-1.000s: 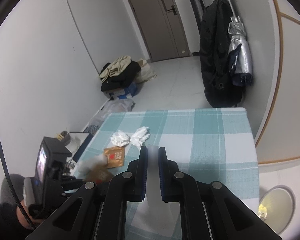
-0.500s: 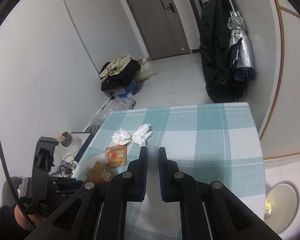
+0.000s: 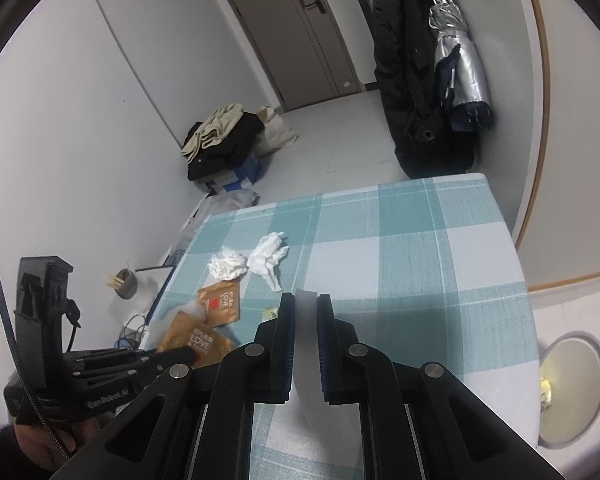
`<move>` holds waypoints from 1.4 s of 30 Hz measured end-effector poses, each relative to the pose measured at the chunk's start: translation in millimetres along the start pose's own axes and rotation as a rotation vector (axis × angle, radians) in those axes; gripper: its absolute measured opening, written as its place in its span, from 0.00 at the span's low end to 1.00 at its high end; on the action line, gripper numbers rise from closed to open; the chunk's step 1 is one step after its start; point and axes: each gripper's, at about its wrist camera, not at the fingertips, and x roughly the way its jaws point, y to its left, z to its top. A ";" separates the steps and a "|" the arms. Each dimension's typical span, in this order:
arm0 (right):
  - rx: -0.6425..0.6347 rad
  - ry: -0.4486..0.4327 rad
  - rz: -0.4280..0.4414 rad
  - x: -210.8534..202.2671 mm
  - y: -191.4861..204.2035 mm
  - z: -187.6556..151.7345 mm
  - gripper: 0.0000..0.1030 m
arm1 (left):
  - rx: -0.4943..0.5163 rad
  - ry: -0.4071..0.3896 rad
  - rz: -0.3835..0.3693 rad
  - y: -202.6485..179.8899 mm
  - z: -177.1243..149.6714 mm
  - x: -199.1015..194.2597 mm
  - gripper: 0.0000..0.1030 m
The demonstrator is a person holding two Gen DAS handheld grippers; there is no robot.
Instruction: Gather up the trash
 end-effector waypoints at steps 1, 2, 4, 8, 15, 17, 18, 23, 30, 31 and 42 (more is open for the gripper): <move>0.004 0.001 0.001 0.6 0.3 -0.6 0.09 | 0.000 -0.005 0.001 1.0 0.6 -0.9 0.00; 0.009 0.001 0.005 1.1 0.3 -1.1 0.09 | -0.005 -0.003 -0.004 1.4 1.5 -0.4 0.00; 0.014 0.002 0.007 1.4 0.9 -1.3 0.09 | -0.018 0.004 -0.019 3.9 3.5 -0.9 0.00; 0.007 0.006 -0.001 1.2 4.7 -4.1 0.09 | -0.006 -0.001 -0.041 3.9 3.7 -6.8 0.00; -0.018 0.005 -0.002 3.1 18.1 -6.8 0.09 | 0.027 -0.070 -0.013 5.1 5.7 -34.7 0.00; -0.010 0.009 -0.011 5.1 18.2 -7.9 0.09 | 0.019 -0.095 -0.022 7.4 6.8 -43.6 0.00; -0.010 0.012 -0.016 6.2 18.6 -8.5 0.09 | 0.019 -0.106 -0.024 8.2 7.4 -47.8 0.00; -0.015 -0.001 -0.002 0.6 23.9 -6.5 0.09 | 0.002 -0.130 -0.045 12.5 9.6 -56.6 0.00; -0.003 -0.030 0.021 -14.8 24.6 4.8 0.09 | 0.055 -0.175 -0.003 -1.5 16.2 -66.8 0.00; -0.004 -0.041 0.026 -18.8 24.7 7.6 0.09 | 0.060 -0.178 0.004 -3.2 15.7 -68.3 0.00; 0.052 -0.146 0.097 -79.8 16.3 34.2 0.09 | 0.142 -0.171 -0.029 -46.7 22.2 -71.3 0.00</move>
